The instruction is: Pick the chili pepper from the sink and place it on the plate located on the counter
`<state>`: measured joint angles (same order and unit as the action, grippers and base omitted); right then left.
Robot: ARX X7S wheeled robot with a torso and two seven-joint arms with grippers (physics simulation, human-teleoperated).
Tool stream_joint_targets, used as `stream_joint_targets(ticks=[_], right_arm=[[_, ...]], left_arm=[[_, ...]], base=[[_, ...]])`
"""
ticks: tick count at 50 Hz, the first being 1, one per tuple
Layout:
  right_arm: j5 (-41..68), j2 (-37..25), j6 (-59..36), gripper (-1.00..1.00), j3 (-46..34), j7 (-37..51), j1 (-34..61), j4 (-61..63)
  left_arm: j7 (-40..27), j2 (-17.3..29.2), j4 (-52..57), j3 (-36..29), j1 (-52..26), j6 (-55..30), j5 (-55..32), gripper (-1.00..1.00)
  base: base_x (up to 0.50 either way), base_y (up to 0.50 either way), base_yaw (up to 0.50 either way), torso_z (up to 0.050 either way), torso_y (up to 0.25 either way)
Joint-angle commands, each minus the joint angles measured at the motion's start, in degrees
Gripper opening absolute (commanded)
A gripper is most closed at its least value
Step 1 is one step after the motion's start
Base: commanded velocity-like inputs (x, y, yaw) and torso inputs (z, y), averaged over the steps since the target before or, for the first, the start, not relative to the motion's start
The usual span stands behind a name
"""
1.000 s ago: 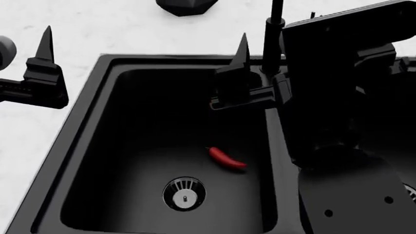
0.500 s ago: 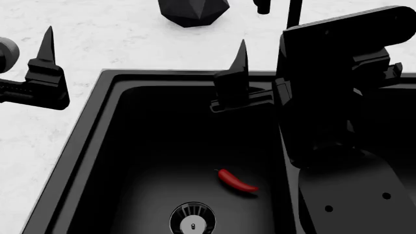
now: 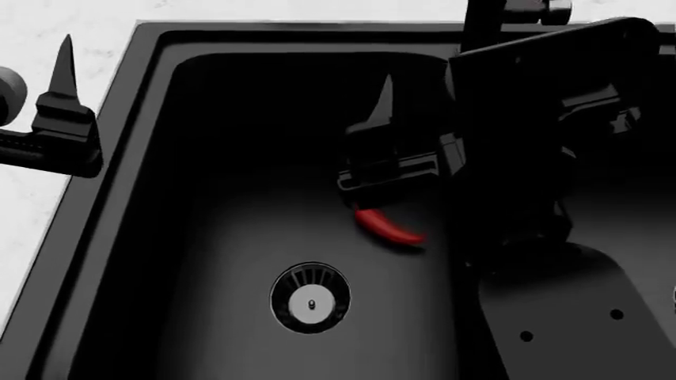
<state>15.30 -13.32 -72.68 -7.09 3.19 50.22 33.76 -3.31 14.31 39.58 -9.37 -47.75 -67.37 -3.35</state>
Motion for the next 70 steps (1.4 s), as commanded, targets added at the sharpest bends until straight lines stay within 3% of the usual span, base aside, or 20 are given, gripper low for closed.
stream_joint_targets(ticks=[1, 40, 54, 70], right_arm=[[0.3, -0.2, 0.2, 1.00, -0.4, 0.1, -0.1, -0.2], [1.6, -0.5, -0.3, 1.00, 0.1, 0.8, 0.1, 0.0], [2.5, -0.2, 0.1, 1.00, 0.6, 0.4, -0.2, -1.8], [4.0, -9.9, -4.4, 1.00, -11.6, -6.7, 3.4, -5.2]], left_arm=[[-0.1, 0.4, -0.3, -0.2, 0.2, 1.2, -0.1, 1.00], [-0.7, -0.8, -0.9, 2.1, -0.3, -0.1, -1.9, 1.00], [-1.0, -0.9, -1.2, 2.4, -0.4, -1.4, -2.3, 1.00], [-0.8, -0.7, -0.8, 3.4, -0.2, -1.5, -3.1, 1.00]], base=[[0.00, 0.00, 0.00, 0.000, -0.150], [0.23, 0.06, 0.00, 0.000, -0.002], [0.00, 0.00, 0.00, 0.000, 0.000], [0.00, 0.00, 0.00, 0.000, 0.000]])
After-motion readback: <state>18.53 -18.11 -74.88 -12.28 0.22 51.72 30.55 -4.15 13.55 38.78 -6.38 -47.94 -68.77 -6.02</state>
